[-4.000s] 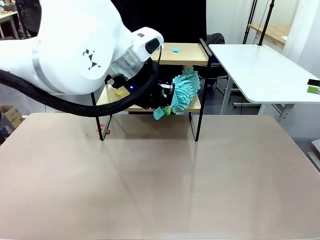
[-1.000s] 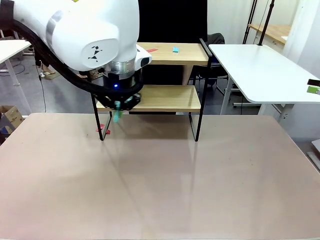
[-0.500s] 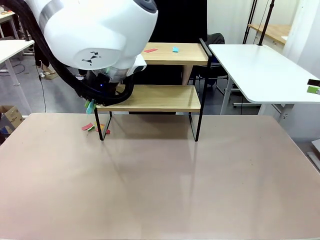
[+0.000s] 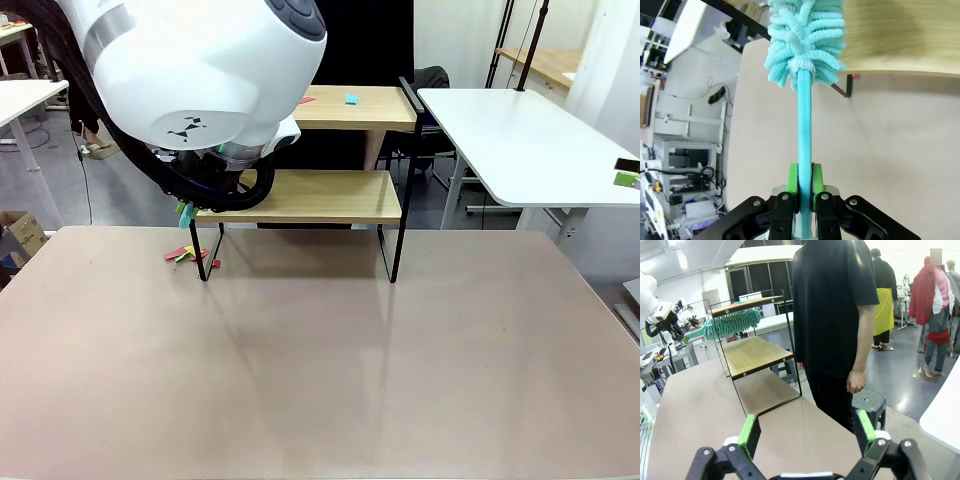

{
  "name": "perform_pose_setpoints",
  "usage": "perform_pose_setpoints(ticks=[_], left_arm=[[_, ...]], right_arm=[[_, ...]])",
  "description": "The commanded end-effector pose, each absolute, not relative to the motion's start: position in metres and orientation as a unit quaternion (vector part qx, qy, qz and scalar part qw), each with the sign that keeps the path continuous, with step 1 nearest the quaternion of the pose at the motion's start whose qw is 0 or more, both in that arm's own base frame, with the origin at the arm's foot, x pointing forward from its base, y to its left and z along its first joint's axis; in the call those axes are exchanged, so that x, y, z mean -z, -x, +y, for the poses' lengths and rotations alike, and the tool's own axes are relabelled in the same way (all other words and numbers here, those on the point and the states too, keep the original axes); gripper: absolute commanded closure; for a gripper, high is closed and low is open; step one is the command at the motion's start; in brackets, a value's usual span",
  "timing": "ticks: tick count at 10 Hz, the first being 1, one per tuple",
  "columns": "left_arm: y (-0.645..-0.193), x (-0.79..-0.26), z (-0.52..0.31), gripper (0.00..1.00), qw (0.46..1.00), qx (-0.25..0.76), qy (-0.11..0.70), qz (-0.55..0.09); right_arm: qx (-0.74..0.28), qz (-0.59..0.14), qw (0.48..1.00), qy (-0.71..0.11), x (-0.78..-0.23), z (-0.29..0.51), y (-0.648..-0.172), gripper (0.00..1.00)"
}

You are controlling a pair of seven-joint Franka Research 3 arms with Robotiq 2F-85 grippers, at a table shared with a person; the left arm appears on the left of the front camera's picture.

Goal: Clean the shelf.
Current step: Clean the specific section of the Shelf indicated by the human with the Duster.

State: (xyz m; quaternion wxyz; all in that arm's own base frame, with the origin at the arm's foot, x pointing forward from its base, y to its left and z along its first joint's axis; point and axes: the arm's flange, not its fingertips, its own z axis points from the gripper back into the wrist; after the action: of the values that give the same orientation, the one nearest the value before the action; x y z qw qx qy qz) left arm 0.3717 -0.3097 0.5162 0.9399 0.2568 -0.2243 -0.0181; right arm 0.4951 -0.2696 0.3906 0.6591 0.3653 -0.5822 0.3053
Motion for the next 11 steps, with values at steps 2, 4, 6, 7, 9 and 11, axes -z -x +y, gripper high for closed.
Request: perform_pose_setpoints(ticks=[2, 4, 6, 7, 9, 11], left_arm=[[-0.372, -0.516, -0.31, 0.87, 0.94, 0.018, -0.257, -0.224], [-0.37, -0.522, -0.275, 0.87, 0.953, 0.09, -0.164, -0.24], [-0.371, -0.516, -0.241, 0.87, 0.951, 0.195, -0.051, -0.233], [-0.372, -0.515, -0.23, 0.87, 0.945, 0.232, -0.015, -0.231], [-0.372, -0.52, -0.207, 0.87, 0.928, 0.291, 0.046, -0.227], [-0.378, -0.528, -0.183, 0.87, 0.914, 0.346, 0.073, -0.2]], right_arm=[[-0.308, -0.583, 0.659, -0.364, -0.393, -0.268, -0.496, 0.0], [-0.308, -0.583, 0.659, -0.364, -0.393, -0.268, -0.496, 0.0], [-0.308, -0.583, 0.659, -0.364, -0.393, -0.268, -0.496, 0.0], [-0.308, -0.583, 0.659, -0.364, -0.393, -0.268, -0.496, 0.0], [-0.308, -0.583, 0.659, -0.364, -0.393, -0.268, -0.496, 0.0], [-0.308, -0.583, 0.659, -0.364, -0.393, -0.268, -0.496, 0.0]])
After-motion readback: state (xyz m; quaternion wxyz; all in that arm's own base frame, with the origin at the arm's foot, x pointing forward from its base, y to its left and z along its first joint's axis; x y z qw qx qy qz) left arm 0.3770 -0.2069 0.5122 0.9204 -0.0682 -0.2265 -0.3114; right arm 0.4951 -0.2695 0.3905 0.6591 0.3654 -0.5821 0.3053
